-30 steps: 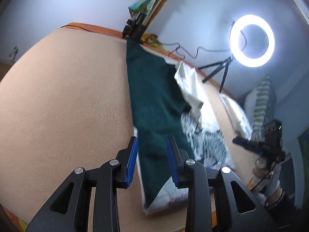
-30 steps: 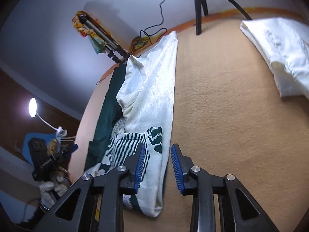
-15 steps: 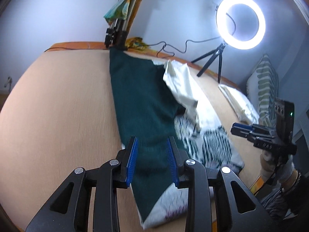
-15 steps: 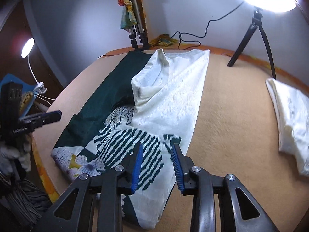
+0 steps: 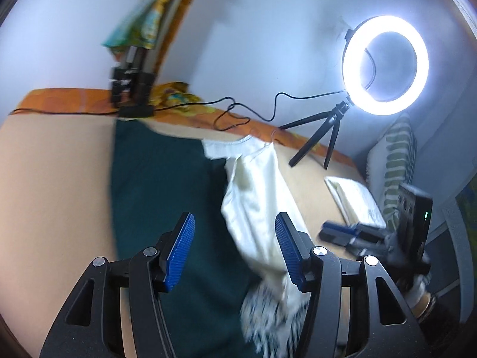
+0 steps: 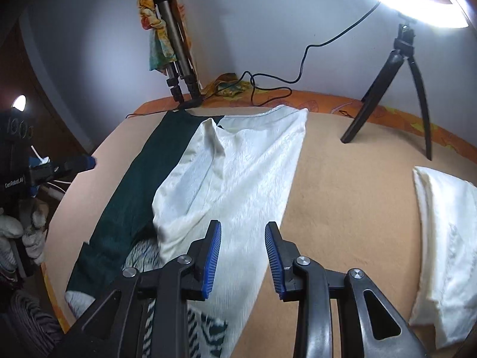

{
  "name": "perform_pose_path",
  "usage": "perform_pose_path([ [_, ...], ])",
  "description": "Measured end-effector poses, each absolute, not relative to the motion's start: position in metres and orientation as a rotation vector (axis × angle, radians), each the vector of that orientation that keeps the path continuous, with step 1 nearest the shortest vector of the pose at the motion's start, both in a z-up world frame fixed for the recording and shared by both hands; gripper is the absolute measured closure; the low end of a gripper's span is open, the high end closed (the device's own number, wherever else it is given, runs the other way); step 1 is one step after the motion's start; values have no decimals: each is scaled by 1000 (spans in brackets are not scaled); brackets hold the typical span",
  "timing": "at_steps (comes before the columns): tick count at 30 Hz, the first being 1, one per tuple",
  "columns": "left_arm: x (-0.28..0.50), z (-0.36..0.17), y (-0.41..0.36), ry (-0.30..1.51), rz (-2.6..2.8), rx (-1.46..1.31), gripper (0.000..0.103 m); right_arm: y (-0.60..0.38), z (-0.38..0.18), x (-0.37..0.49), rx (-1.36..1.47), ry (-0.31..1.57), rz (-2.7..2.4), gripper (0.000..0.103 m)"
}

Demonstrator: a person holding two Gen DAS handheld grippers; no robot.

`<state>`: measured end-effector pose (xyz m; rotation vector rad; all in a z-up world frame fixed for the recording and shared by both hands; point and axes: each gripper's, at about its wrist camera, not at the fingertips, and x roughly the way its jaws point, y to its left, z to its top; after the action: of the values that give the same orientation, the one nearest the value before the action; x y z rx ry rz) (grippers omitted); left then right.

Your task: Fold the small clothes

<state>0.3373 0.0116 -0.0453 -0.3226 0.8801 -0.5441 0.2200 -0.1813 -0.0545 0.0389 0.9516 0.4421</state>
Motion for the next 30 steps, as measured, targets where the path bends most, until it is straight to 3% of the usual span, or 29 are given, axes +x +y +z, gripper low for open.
perform_pose_path([
  [13, 413, -85, -63, 902, -549, -121, 49, -177, -98, 255, 76, 1018, 482, 72],
  [15, 419, -89, -66, 891, -553, -120, 62, -179, -99, 255, 79, 1015, 479, 74],
  [16, 422, -90, -65, 891, -565, -132, 92, -179, -99, 255, 76, 1012, 480, 74],
  [17, 424, -92, -66, 899, -576, -147, 102, -178, -99, 255, 71, 1011, 479, 74],
  [30, 430, -83, -19, 840, -441, -144, 99, -173, -97, 249, 5, 1004, 454, 74],
])
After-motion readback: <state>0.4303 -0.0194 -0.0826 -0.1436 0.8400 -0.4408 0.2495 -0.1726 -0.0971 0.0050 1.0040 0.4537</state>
